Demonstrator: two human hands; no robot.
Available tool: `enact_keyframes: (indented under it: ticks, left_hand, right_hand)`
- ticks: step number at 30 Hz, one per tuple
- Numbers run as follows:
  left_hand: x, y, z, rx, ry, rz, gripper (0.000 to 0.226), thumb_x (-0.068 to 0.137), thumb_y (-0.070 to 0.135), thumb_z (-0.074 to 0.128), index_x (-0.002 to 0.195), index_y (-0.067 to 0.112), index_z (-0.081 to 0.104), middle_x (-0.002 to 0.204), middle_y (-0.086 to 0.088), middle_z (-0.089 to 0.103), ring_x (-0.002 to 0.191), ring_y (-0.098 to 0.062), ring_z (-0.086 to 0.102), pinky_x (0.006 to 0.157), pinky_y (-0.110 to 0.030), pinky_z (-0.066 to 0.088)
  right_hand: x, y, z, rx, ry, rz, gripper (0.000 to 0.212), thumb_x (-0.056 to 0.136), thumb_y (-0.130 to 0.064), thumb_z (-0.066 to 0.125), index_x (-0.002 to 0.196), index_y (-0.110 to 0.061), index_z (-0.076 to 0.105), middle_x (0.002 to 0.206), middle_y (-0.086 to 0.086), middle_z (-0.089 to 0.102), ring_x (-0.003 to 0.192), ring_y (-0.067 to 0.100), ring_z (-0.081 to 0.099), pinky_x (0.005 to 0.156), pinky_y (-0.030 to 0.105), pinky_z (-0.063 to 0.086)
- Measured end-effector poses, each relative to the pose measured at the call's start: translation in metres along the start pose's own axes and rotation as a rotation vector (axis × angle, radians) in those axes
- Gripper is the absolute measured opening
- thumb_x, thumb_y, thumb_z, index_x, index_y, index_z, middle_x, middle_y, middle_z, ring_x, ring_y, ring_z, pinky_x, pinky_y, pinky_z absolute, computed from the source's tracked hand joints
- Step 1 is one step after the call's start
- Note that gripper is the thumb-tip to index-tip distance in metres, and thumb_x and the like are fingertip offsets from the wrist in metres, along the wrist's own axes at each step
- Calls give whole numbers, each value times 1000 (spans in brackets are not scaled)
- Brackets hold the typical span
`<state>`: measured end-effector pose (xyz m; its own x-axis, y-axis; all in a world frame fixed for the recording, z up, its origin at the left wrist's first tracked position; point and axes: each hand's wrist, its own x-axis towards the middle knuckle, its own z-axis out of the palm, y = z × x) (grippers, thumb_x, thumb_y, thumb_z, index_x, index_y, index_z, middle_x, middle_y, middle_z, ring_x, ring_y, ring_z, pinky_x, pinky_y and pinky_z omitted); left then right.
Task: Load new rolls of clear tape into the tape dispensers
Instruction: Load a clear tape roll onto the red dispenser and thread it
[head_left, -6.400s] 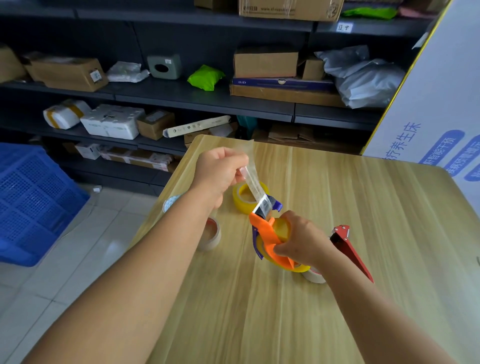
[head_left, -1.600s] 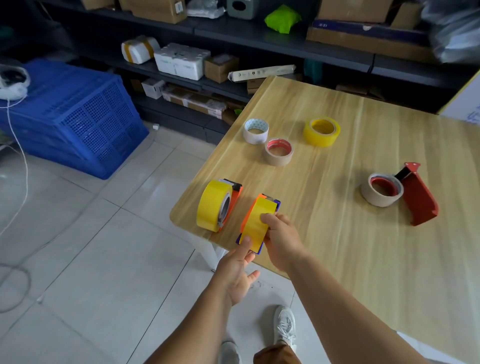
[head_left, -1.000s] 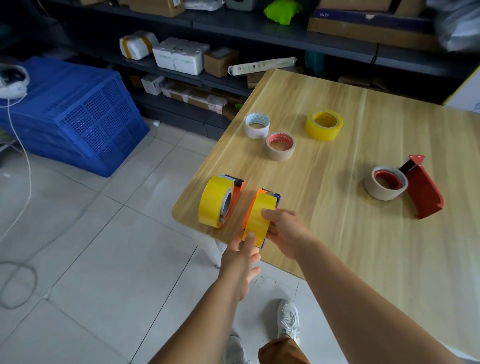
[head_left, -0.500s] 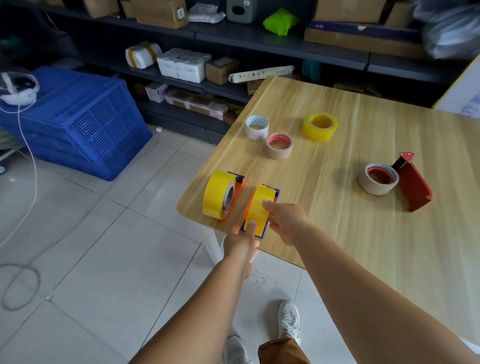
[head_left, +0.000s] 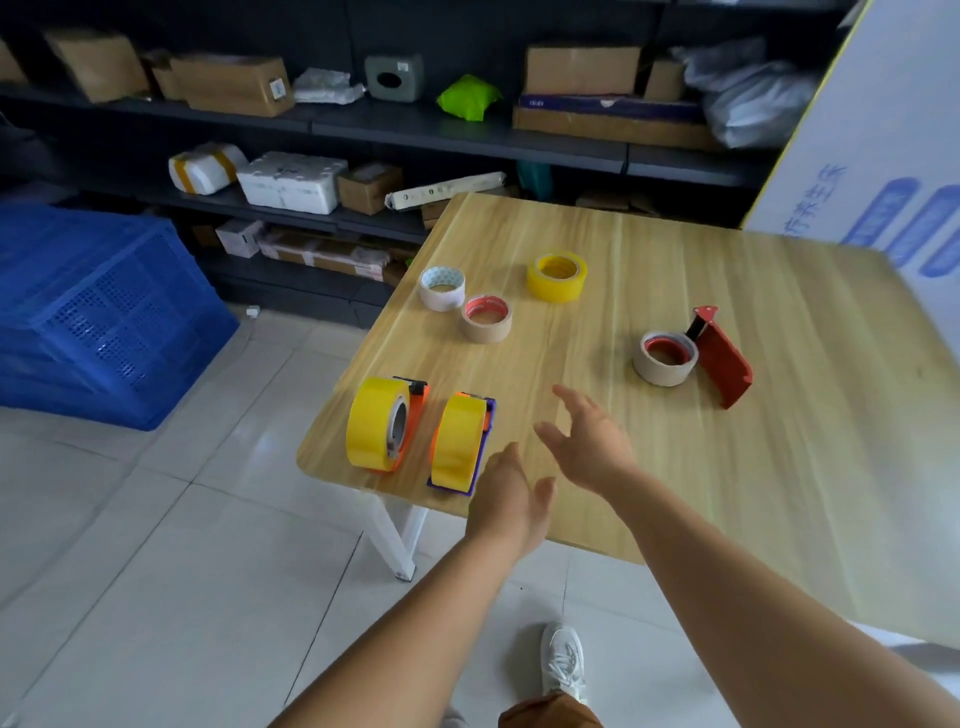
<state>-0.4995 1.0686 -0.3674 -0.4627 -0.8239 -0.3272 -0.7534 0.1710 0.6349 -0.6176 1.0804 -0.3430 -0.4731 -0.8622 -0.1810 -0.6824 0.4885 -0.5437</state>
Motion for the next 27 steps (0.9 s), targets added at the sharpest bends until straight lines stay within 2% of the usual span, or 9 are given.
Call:
enact_keyframes:
  ticks: [5,10,13,20,23,27]
  left_hand:
    - [27,29,6,156,15,154,68,95,35,51,150,11,18,156,-5,24,142,-23,27,112,-35,29]
    - [62,63,17,277,1,228,70,94,33,52,150,11,17,156,-6,25,141,-24,27,111,-35,28]
    - [87,86,25,294,-36,220,70,95,34,50,151,13,13,158,-5,20,143,-23,23,112,-36,27]
    - [157,141,56,320,-107,181,74,95,35,51,152,16,9,160,-2,14,145,-21,18,113,-37,26]
    - [184,161,67,316,-111,159,75,93,35,54,152,16,11,159,-2,17,144,-21,21,113,-37,29]
    - [211,179,78,286,-108,121,77,90,33,58,151,17,15,156,-2,22,141,-22,28,109,-36,32]
  right_hand:
    - [4,39,-27,-110,94,54,64,95,-42,50,151,-23,25,157,-2,28,144,19,24,116,40,22]
    - [24,76,-55,-135,133,121,66,95,-42,50,151,-21,23,157,-1,26,145,18,21,116,38,20]
    - [42,98,-71,-131,139,137,64,94,-41,52,149,-22,26,155,0,31,144,19,25,114,37,21]
    - [107,148,-102,-127,102,125,65,91,-37,55,148,-20,29,155,-5,30,145,18,22,116,37,20]
    - [135,165,-113,-133,88,77,66,87,-37,60,146,-22,32,151,-7,35,142,16,25,115,37,21]
    - [166,184,-122,-192,19,21,74,85,-40,63,148,-24,27,156,-8,26,146,16,16,114,33,18]
